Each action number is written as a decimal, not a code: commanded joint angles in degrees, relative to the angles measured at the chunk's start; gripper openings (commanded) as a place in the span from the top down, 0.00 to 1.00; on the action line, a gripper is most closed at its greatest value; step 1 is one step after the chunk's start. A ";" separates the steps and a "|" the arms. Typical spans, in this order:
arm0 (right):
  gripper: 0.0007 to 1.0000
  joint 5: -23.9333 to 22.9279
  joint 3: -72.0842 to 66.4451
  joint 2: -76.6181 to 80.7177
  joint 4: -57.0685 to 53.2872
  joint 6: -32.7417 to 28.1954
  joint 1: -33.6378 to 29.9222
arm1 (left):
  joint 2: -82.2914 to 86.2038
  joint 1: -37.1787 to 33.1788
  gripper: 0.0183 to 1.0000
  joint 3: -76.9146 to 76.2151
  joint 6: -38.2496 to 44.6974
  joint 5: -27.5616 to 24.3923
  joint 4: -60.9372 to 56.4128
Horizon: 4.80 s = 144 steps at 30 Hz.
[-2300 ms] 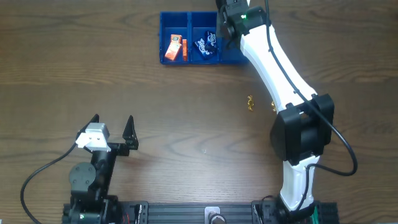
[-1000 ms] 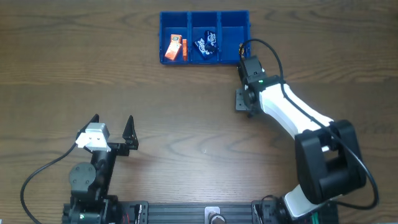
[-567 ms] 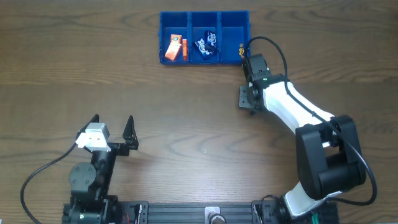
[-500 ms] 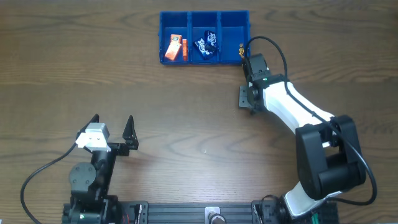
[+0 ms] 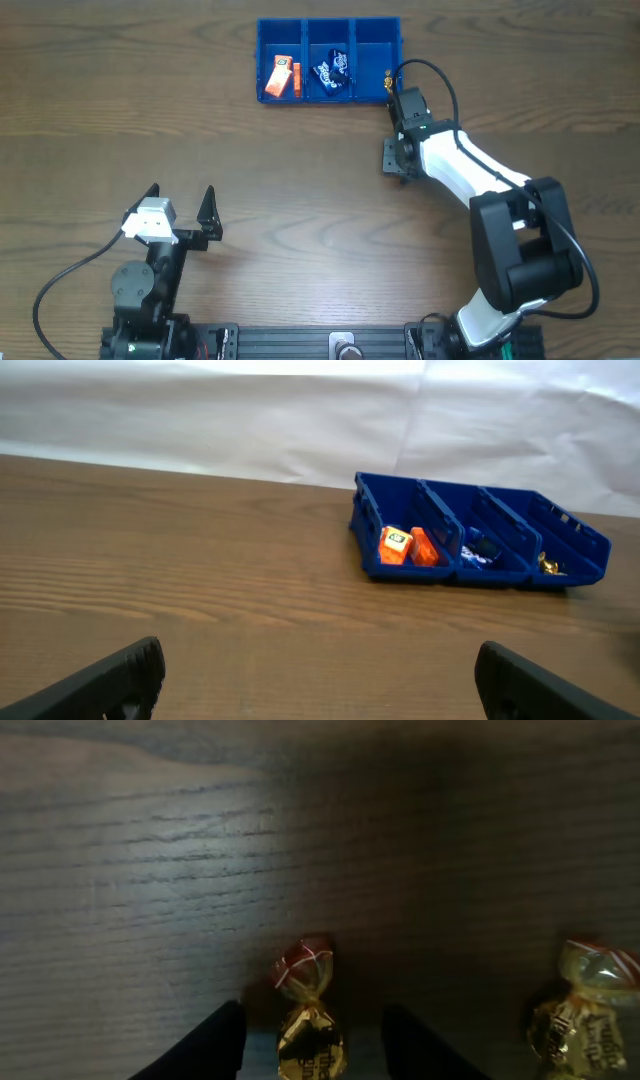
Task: Sort Candies Into Trays
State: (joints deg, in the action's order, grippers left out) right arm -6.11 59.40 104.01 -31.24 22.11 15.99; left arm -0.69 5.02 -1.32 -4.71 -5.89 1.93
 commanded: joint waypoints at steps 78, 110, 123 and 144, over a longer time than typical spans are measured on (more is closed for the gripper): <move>0.15 -1.73 12.72 -8.68 -15.93 -7.23 -7.63 | 0.20 -0.13 0.00 1.01 -0.59 -1.01 2.08; 0.32 2.40 -1.01 -0.68 -6.01 -10.23 -13.03 | 0.20 -0.13 0.00 1.01 -0.59 -1.01 2.08; 0.54 2.43 -1.01 -0.68 -4.52 -10.19 -13.46 | 0.20 -0.13 0.00 1.01 -0.59 -1.01 2.05; 0.78 2.43 -1.22 -0.31 -4.13 -10.16 -13.62 | 0.22 -0.13 0.00 1.01 -0.59 -1.01 2.08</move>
State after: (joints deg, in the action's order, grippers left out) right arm -3.62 58.81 102.72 -35.48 11.90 3.03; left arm -0.69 5.02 -1.32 -4.71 -5.89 1.93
